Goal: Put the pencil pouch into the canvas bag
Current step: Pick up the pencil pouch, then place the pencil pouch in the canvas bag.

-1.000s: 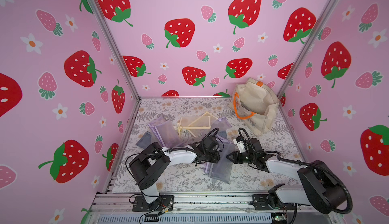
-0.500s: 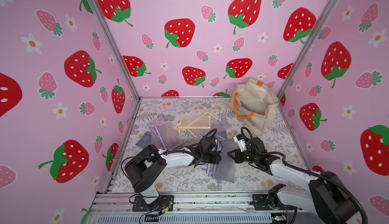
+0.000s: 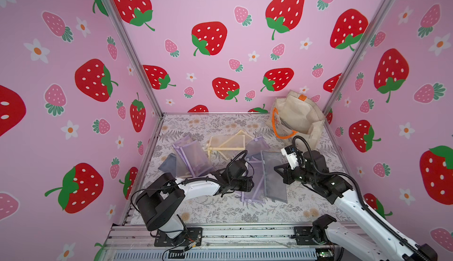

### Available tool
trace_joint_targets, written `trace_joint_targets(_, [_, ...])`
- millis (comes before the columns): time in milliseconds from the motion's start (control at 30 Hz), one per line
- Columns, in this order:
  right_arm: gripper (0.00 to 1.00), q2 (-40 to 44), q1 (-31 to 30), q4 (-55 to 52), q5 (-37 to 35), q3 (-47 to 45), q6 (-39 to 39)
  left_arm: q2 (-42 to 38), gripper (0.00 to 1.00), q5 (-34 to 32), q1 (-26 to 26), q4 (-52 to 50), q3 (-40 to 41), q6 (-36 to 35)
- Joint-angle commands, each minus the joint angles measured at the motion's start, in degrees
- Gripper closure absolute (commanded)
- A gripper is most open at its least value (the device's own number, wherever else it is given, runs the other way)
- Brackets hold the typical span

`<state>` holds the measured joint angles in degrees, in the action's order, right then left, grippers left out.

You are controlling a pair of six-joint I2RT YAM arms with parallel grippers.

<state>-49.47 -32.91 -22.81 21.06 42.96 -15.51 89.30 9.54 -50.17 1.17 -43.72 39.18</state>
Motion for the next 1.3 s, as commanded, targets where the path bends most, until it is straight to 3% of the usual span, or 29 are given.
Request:
trace_joint_targets(0, [1.00, -1.77, -0.27, -8.29, -0.99, 7.17, 5.22, -1.57, 0.42, -3.37, 0.11, -2.74, -0.29, -1.85])
trace_joint_targets(100, [1.00, -5.37, -0.30, -12.07, -3.23, 14.56, 7.86, -2.17, 0.42, -3.66, 0.16, -3.19, -0.24, -2.35])
trace_joint_targets(233, [1.00, -11.55, -0.07, -18.80, -13.01, 27.83, 14.42, -2.03, 0.42, -2.82, 0.14, -2.12, 0.13, -2.44])
trace_joint_targets(400, [1.00, -20.69, 2.31, -21.84, -17.46, 43.86, 21.65, -2.17, 0.42, -2.06, 0.16, -0.92, 0.17, -3.29])
trace_joint_targets(733, [1.00, -42.03, 14.15, -25.89, -17.01, 76.93, 35.28, -1.33, 0.42, 1.18, 0.12, 0.86, -0.88, -5.12])
trace_joint_targets(867, [1.00, -48.15, 16.55, -22.96, -20.76, 82.45, 38.88, -0.05, 0.41, 2.60, 0.24, 2.11, -1.09, -5.40])
trace_joint_targets(1033, [1.00, -55.66, 18.22, -20.74, -22.99, 83.94, 43.51, 1.13, 0.31, 4.75, 0.22, 4.21, -1.39, -5.58])
trace_joint_targets(1267, [1.00, -56.90, 18.53, -13.64, -26.95, 72.47, 47.60, 1.70, 0.26, 5.49, 0.21, 4.54, -2.22, -7.25])
